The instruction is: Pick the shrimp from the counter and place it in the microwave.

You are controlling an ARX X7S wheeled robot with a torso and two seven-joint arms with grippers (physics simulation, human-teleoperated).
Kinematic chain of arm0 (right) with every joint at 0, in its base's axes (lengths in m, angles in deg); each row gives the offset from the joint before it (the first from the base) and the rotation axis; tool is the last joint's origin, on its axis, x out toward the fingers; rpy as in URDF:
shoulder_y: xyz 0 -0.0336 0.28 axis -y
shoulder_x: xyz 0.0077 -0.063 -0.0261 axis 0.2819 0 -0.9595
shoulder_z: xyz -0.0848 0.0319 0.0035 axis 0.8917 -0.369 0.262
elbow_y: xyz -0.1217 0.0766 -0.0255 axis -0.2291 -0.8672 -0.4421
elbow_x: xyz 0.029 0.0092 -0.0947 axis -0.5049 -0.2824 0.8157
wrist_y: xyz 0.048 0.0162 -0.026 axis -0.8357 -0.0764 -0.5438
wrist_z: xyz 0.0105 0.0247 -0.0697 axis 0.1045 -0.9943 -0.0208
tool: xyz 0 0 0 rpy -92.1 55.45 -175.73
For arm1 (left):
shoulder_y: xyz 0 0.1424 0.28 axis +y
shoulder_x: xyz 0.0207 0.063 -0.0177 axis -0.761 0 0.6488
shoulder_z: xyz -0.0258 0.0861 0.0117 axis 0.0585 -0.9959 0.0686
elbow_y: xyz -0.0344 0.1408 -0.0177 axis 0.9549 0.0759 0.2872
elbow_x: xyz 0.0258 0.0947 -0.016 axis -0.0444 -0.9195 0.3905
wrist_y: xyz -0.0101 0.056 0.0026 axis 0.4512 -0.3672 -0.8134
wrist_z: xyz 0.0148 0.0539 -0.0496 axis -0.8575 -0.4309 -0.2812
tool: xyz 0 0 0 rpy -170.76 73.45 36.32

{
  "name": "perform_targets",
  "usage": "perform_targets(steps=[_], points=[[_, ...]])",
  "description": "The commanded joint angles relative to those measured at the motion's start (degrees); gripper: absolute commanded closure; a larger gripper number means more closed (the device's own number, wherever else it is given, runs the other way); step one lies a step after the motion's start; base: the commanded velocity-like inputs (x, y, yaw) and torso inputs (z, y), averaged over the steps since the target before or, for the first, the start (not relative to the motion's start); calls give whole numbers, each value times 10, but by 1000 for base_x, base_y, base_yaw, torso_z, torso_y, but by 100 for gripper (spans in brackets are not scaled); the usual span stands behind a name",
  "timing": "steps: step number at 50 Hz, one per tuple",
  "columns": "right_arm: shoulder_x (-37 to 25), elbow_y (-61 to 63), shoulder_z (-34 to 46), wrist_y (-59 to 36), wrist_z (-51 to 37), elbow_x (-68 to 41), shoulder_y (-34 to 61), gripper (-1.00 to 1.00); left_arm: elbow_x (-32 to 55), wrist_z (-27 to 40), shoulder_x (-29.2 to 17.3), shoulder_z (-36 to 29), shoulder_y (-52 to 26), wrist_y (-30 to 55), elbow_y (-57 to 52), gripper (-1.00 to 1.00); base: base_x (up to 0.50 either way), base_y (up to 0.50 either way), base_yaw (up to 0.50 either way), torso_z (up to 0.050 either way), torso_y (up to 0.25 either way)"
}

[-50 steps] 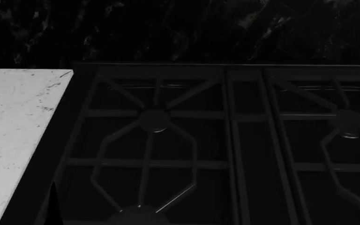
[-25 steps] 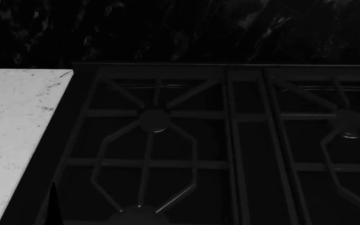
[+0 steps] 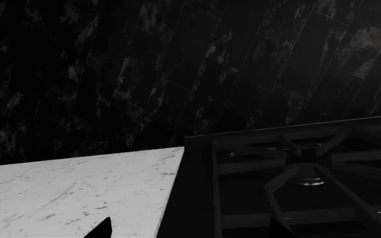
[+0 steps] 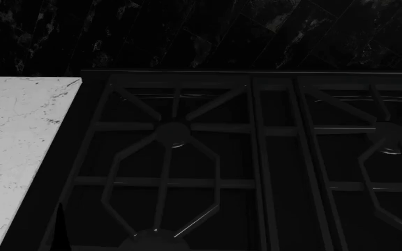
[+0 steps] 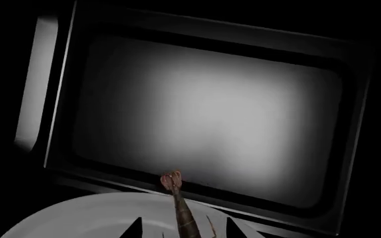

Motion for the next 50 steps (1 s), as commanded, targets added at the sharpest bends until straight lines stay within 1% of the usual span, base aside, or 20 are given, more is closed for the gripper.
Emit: perform_targets(steps=[1, 7, 14, 15, 28, 31, 40, 50], points=[[115, -114, -209, 3, 165, 356, 10, 100, 26, -22, 13, 18, 5, -9, 31, -100, 0, 0, -5, 0, 0], [116, -137, -173, 15, 145, 299, 10, 100, 26, -22, 14, 17, 5, -13, 36, -100, 4, 0, -2, 0, 0], [116, -140, -163, 14, 141, 300, 10, 100, 26, -19, 13, 16, 8, -11, 32, -100, 2, 0, -3, 0, 0], [116, -135, -165, 10, 144, 305, 10, -100, 26, -19, 13, 16, 8, -11, 31, -100, 13, 0, 0, 0, 0], [116, -49, -174, -40, 160, 339, 10, -100, 28, -23, 10, 15, 1, -12, 37, -100, 2, 0, -1, 0, 0], [116, -10, -178, -63, 173, 348, 10, -100, 28, -23, 11, 15, -1, -13, 39, -100, 4, -1, -3, 0, 0], [116, 67, -208, -98, 222, 419, 10, -100, 28, -23, 12, 12, -7, -14, 44, -100, 5, -1, -3, 0, 0], [116, 131, -212, -135, 277, 471, 10, -100, 29, -23, 9, 13, -6, -17, 45, -100, 5, -1, -3, 0, 0]])
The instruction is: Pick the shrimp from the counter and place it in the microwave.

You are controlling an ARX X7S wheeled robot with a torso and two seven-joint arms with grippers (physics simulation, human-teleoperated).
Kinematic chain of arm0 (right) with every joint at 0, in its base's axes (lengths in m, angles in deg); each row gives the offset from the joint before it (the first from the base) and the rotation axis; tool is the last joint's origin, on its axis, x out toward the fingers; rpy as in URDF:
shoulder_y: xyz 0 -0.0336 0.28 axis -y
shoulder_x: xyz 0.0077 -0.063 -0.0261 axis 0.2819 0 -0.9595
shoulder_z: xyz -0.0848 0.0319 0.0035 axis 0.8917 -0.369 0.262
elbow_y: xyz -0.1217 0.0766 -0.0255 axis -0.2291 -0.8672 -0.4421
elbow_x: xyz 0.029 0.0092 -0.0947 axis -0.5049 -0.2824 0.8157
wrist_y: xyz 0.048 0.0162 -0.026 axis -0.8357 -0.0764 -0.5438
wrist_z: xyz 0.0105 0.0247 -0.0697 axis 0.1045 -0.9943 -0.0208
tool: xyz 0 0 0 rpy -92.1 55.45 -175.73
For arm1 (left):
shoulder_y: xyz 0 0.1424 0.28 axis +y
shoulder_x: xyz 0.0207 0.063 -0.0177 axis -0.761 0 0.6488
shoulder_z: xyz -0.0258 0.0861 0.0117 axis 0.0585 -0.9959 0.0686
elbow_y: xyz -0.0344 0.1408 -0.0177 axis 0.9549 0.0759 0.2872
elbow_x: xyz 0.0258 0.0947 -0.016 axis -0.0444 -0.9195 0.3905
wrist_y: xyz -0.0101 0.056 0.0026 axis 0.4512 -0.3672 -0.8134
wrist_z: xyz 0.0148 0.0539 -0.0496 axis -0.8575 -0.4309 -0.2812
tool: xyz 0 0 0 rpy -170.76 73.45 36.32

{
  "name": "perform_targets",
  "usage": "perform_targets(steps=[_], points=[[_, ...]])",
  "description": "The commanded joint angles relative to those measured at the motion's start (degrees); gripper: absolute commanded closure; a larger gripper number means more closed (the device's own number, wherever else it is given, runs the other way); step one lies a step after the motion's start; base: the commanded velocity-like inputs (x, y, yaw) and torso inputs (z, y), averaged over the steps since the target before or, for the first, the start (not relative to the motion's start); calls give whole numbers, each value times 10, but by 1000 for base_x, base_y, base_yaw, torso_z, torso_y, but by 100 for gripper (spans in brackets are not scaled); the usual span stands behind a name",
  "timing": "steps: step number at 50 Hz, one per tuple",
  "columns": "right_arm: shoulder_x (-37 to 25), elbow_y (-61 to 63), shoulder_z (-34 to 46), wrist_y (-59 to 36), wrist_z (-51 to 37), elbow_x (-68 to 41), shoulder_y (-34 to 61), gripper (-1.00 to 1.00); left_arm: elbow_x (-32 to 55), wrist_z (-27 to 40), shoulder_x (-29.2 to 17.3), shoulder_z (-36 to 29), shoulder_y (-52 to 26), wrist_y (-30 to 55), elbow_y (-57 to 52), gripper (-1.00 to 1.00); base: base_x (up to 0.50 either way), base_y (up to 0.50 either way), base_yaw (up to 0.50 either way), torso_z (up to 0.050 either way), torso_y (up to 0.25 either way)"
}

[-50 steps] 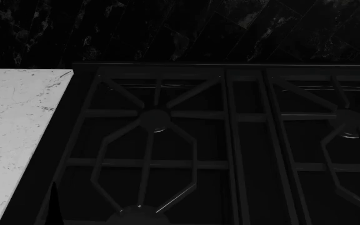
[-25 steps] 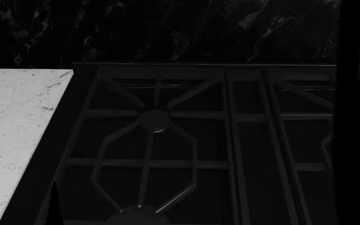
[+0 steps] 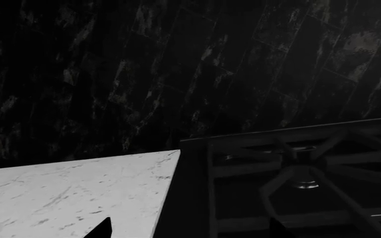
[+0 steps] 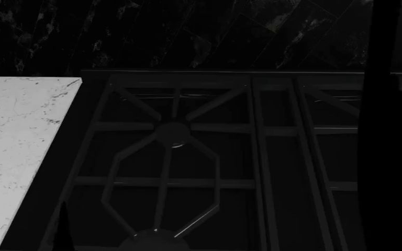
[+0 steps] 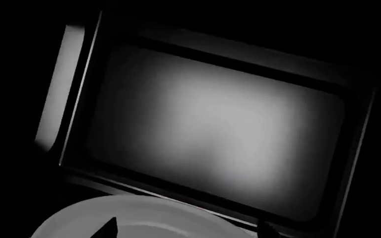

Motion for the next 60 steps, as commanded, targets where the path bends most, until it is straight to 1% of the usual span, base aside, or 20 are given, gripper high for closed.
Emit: perform_targets(steps=[1, 5, 14, 17, 22, 24, 28, 35, 44, 49, 60], points=[[12, 77, -21, -50, 70, 71, 6, -100, 25, -22, 12, 21, 2, -8, 37, -100, 15, 0, -5, 0, 0], [12, 99, -17, -63, 104, 99, 6, -100, 26, -21, 12, 21, 3, -9, 38, -100, 4, -1, -3, 0, 0], [9, 171, -21, -112, 277, 261, 6, -100, 23, -13, 12, 17, 7, 0, 24, -100, 3, 0, -1, 0, 0], [2, 205, 3, -137, 344, 310, 5, -100, 25, -12, 10, 18, 6, 6, 18, -100, 0, 0, -2, 0, 0], [-21, 270, 50, -198, 426, 344, 1, -100, 23, -9, 10, 16, 4, 12, 11, -100, 0, 0, 0, 0, 0], [-20, 289, 56, -207, 484, 399, -6, -100, 24, -10, 10, 16, 2, 13, 13, -100, 0, 0, 0, 0, 0], [-8, 314, 48, -207, 630, 552, -21, -100, 23, -7, 11, 14, -1, 18, 9, -100, 0, 0, 0, 0, 0], [-13, 342, 45, -208, 632, 543, -37, -100, 24, -7, 11, 13, -3, 17, 11, -100, 2, 0, 0, 0, 0], [-17, 387, 15, -208, 632, 549, -75, -100, 24, -7, 11, 13, 0, 11, 17, -100, 1, -1, -1, 0, 0], [-38, 473, 39, -208, 632, 562, -142, -100, 24, -5, 11, 14, 3, 8, 19, -100, 0, -1, -1, 0, 0], [-33, 560, 16, -208, 632, 571, -216, -100, 26, -3, 8, 15, 5, 9, 14, -100, 0, 0, 0, 0, 0]])
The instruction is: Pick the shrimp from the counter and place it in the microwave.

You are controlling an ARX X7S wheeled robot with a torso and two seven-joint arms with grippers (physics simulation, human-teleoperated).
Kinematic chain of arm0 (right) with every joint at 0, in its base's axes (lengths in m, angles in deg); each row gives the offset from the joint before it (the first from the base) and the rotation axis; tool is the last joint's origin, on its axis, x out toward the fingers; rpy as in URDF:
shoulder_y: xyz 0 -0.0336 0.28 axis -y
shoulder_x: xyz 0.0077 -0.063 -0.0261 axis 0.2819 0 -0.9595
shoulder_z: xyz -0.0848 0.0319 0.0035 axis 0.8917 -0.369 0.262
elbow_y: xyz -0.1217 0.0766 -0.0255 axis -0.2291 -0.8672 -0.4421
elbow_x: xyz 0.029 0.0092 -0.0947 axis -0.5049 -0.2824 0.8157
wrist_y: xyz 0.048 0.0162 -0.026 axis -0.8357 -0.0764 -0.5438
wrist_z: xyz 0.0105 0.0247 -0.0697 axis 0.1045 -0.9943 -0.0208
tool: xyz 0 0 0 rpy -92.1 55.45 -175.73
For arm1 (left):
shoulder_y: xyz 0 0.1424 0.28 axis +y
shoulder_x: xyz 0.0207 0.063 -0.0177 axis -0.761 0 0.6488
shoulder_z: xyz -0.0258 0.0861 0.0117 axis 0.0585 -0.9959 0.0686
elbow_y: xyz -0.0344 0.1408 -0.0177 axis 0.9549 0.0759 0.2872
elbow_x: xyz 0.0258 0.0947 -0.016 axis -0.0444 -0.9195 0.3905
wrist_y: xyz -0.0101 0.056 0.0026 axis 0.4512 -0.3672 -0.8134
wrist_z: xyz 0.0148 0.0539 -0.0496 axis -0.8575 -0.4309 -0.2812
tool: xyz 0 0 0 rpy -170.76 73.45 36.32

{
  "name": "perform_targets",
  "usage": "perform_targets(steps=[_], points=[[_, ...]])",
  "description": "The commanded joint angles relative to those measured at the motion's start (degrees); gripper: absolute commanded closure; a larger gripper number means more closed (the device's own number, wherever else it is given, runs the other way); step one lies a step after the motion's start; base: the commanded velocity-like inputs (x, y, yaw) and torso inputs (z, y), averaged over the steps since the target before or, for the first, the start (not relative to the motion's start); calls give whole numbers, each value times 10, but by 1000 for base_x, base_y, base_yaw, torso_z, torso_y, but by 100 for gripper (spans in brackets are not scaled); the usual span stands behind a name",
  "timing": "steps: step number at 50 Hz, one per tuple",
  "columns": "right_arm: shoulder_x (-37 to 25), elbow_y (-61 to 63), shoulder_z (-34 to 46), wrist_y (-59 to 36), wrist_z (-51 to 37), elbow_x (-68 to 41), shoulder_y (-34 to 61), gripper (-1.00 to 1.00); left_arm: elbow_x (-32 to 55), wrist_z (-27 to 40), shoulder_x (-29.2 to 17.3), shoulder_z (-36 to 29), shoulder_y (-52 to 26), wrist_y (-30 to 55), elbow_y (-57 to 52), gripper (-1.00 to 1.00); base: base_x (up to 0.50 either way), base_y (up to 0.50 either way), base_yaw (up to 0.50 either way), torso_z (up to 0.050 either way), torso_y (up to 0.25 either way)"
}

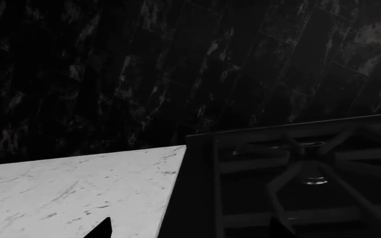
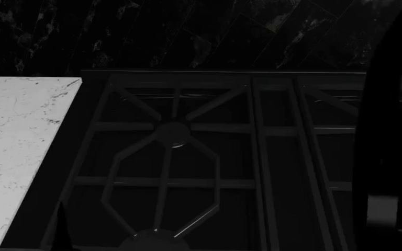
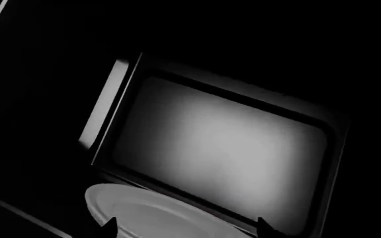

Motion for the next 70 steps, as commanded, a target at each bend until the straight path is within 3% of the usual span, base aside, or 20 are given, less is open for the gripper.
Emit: perform_targets(steps=[1, 18, 25, 39, 50, 70], points=[[10, 100, -21, -6, 21, 30, -76, -100, 21, -21, 11, 19, 9, -10, 18, -100, 0, 0, 0, 0, 0], [15, 229, -14, -6, 21, 46, -203, -100, 23, -23, 13, 14, 3, -13, 25, -100, 0, 0, 0, 0, 0], [14, 325, -18, -6, 21, 55, -325, -100, 24, -22, 13, 13, 2, -12, 25, -100, 2, 0, -2, 0, 0], [52, 449, 6, -6, 21, 81, -478, -100, 24, -19, 13, 12, 4, -16, 28, -100, 2, -1, -3, 0, 0], [48, 549, 12, -6, 21, 105, -601, -100, 24, -14, 11, 11, 13, -15, 19, -100, 1, -1, -2, 0, 0], [54, 549, -111, -6, 21, 25, -752, -100, 29, -13, 6, 13, 14, -15, 16, -100, 0, 0, 0, 0, 0]])
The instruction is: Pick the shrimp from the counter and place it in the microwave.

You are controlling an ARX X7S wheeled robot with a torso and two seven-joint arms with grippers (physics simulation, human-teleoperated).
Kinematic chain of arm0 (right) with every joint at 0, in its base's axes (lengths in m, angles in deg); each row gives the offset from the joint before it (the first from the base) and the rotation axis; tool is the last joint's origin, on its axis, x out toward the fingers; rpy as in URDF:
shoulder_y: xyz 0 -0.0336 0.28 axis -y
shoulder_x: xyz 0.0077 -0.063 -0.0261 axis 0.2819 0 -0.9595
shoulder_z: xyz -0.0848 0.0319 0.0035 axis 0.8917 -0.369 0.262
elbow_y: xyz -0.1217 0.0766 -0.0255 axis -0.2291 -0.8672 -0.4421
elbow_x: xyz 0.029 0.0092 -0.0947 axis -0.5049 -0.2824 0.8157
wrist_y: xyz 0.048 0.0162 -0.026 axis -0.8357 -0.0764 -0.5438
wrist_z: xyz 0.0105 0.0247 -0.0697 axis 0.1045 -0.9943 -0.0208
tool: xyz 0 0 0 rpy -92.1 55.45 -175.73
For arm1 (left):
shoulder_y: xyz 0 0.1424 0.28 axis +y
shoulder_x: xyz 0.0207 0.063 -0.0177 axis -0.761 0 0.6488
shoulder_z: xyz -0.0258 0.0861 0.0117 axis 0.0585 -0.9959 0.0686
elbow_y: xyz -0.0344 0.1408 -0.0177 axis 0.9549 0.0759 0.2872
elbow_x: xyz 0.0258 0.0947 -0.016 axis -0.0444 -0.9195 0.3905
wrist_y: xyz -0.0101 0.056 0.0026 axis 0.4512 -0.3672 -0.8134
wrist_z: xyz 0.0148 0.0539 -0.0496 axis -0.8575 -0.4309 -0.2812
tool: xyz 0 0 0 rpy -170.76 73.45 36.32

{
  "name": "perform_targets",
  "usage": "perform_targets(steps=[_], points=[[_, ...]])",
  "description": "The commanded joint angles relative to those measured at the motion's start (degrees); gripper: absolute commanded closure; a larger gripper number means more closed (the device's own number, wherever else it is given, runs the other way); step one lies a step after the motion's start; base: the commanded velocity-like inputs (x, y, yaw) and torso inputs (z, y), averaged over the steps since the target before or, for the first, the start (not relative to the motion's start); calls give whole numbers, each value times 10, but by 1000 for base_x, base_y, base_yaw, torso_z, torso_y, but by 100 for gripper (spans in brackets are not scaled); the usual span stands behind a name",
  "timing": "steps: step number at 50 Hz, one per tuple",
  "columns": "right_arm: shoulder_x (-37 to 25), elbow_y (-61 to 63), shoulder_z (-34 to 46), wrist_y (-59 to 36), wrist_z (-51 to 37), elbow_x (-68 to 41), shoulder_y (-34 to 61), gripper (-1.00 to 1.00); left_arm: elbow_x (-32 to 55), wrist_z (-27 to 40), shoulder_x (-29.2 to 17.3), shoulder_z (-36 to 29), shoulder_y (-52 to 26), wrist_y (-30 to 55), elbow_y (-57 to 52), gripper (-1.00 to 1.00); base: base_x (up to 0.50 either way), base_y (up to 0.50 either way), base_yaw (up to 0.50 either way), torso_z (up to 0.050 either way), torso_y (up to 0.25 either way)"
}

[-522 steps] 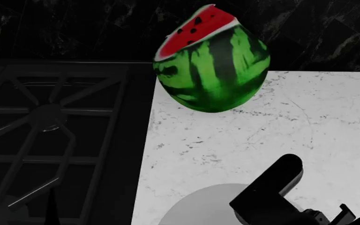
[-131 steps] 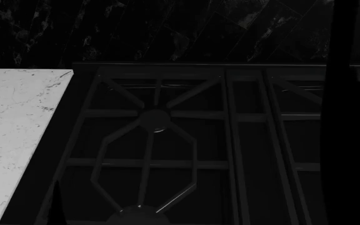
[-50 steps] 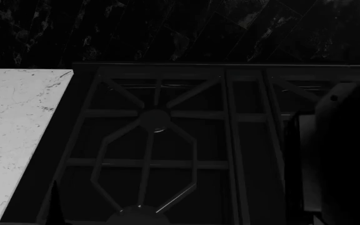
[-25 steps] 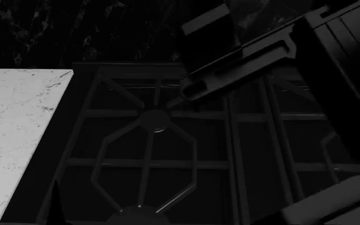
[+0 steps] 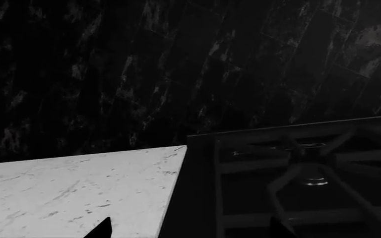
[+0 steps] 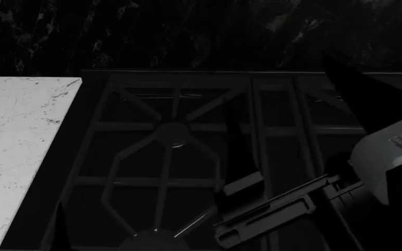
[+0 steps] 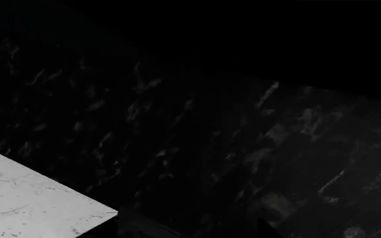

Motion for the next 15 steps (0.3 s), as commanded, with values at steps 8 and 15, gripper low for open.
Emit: perform_targets(steps=[8, 15], points=[[13, 13, -142, -4, 10, -74, -98, -100, 25, -21, 10, 16, 9, -8, 18, -100, 0, 0, 1, 0, 0], [13, 13, -192, -4, 10, -107, -115, -100, 26, -22, 9, 15, 8, -9, 18, -100, 0, 0, 1, 0, 0]])
